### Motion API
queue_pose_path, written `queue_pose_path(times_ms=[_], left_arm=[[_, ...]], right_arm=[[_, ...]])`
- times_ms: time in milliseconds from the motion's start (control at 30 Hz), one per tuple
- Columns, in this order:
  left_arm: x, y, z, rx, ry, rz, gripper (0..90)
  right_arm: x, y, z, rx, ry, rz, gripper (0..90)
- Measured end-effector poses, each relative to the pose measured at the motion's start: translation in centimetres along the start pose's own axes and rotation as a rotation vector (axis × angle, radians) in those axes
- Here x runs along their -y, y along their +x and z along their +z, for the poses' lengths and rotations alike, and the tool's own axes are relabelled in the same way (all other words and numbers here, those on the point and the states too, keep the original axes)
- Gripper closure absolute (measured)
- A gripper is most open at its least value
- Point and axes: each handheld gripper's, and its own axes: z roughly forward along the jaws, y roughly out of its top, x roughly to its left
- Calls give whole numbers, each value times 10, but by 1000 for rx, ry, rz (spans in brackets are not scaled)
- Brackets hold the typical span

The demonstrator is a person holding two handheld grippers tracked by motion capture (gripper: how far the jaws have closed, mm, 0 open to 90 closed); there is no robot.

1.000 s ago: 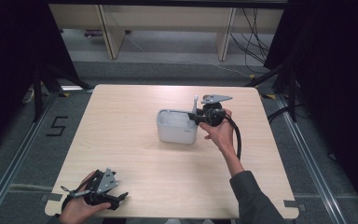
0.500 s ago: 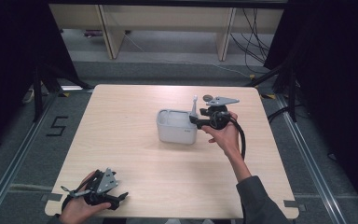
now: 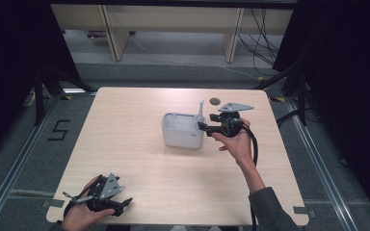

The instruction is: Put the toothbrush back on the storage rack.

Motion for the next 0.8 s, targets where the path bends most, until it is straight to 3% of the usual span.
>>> queue_pose_path(times_ms=[33,100,133,200,300,367,400,500,667,733,800], left_arm=[[0,0,0,0,0,0,164],[0,0,0,1,0,0,164],[0,0,0,0,1,1,164],[0,0,0,1,0,0,164],[0,0,0,0,1,1,164],[0,0,0,0,1,1,164],[0,0,0,1,1,0,165],[0,0,0,0,1,1,164],[0,0,0,-3,-2,1,164],[0,0,0,4,-1,4,164],[0,0,0,4,-1,4,164]], right_arm=[[0,-2,0,4,-11,-31,360],[1,-2,0,5,-14,-33,352],[2,0,-1,-3,-1,5,348],[4,-1,-2,-11,-27,-10,338],[7,1,-3,-10,-25,12,325],[8,-1,-4,0,-27,-15,322],[10,2,-5,-16,-29,26,316],[11,1,-5,-24,-40,10,313],[14,5,-8,-25,-35,29,303],[15,4,-9,-12,-41,-1,302],[16,5,-10,-19,-32,7,297]])
